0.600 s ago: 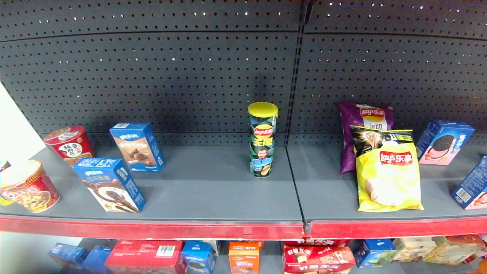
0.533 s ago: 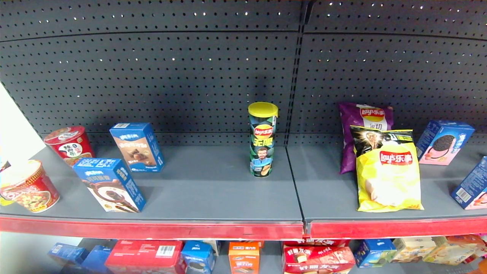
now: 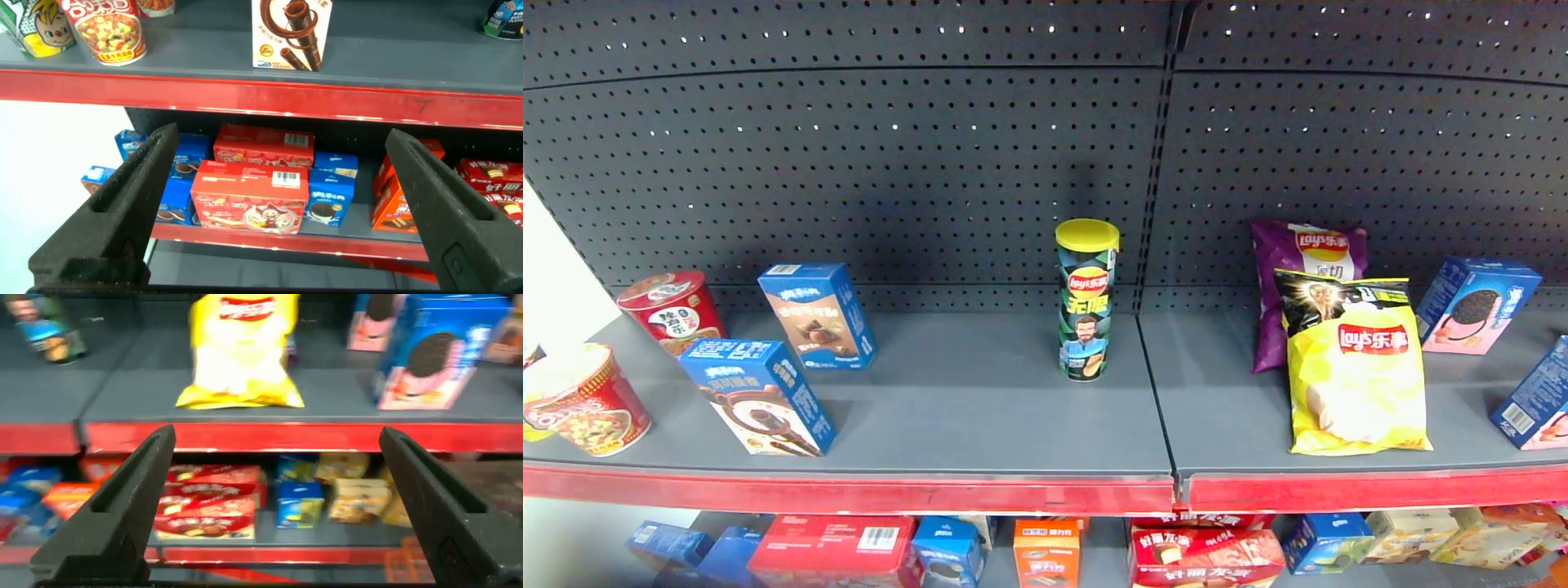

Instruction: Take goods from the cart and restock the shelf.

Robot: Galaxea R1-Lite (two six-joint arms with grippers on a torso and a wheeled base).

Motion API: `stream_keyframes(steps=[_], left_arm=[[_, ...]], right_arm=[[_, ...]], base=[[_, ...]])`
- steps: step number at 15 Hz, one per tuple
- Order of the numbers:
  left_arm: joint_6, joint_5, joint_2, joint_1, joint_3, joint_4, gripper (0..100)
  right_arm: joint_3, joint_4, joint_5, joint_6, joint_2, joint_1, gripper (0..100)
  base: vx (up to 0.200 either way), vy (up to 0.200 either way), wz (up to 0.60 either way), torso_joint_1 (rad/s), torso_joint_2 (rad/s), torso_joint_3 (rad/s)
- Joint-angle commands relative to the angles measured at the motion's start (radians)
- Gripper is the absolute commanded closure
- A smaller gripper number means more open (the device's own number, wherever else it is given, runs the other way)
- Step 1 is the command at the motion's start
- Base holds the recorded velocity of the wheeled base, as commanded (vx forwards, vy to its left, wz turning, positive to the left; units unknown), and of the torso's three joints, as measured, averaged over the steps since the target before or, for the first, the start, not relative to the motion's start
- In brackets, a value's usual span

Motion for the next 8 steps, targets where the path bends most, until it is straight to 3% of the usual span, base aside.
stream_keyframes(steps=[1, 3, 6, 8], left_arm=[[0.000, 0.000, 0.000, 0.000, 0.000, 0.000, 0], [0.000, 0.000, 0.000, 0.000, 0.000, 0.000, 0], [0.000, 0.000, 0.000, 0.000, 0.000, 0.000, 0], [0.000, 0.000, 0.000, 0.000, 0.000, 0.000, 0]], right_arm=[[-0.015, -0.003, -0.070, -0.023, -0.064, -0.071, 0], [-0.048, 0.017, -0.145, -0.071, -0.084, -0.127, 0], [-0.084, 0.033, -0.113, -0.083, -0.068, -0.125, 0], [-0.202, 0.155, -0.142, -0.083, -0.015, -0.134, 0]], base=[[0.000, 0.000, 0.00, 0.000, 0.00, 0.000], [0.000, 0.000, 0.00, 0.000, 0.00, 0.000], [0.000, 0.000, 0.00, 0.000, 0.00, 0.000], [0.000, 0.000, 0.00, 0.000, 0.00, 0.000]])
